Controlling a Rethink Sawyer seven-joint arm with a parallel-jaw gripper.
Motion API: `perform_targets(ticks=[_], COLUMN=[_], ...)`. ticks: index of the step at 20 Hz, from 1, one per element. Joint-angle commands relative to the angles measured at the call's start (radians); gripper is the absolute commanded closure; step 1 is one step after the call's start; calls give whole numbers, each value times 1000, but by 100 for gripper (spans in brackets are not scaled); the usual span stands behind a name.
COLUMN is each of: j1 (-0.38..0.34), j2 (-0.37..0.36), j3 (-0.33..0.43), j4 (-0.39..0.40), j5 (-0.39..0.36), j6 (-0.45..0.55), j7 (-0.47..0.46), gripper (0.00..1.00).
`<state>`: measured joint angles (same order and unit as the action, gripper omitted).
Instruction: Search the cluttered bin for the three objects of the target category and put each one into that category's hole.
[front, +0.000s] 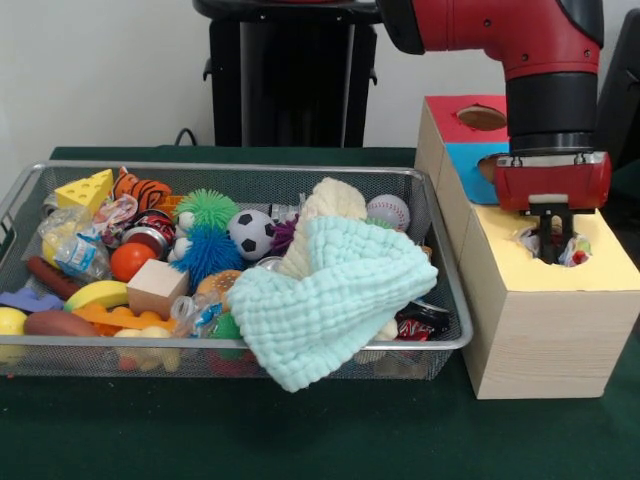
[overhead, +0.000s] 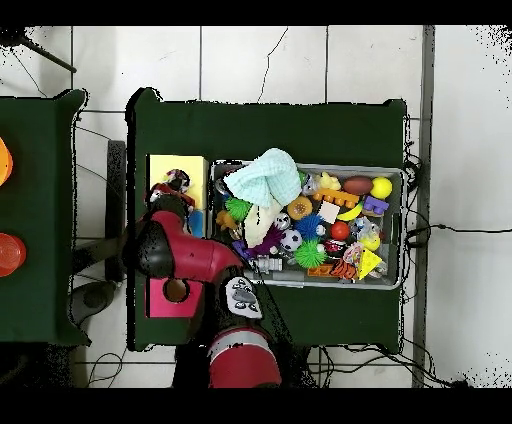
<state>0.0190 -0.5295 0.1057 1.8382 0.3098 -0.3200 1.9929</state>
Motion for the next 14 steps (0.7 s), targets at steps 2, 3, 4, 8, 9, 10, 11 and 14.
perform_targets(ticks=[2,3,4,8,9,10,11,14], j1=[274,262,238,170,167,162,164,154], j2=[173,170,161,116,94,84,68,41], j3=[-430,-423,-399,-328,-319,-317,-317,-319], j4=[-443,-458,-460,-446,-420,-412,-398,-395], j5=[15,-5,-24,-73,-77,-78,-80,-74], j6=[978,981,980,962,961,974,982,1049], j7=[-9,5,25,43,51,60,73,93], gripper=[100,100,100,100,100,100,100,100])
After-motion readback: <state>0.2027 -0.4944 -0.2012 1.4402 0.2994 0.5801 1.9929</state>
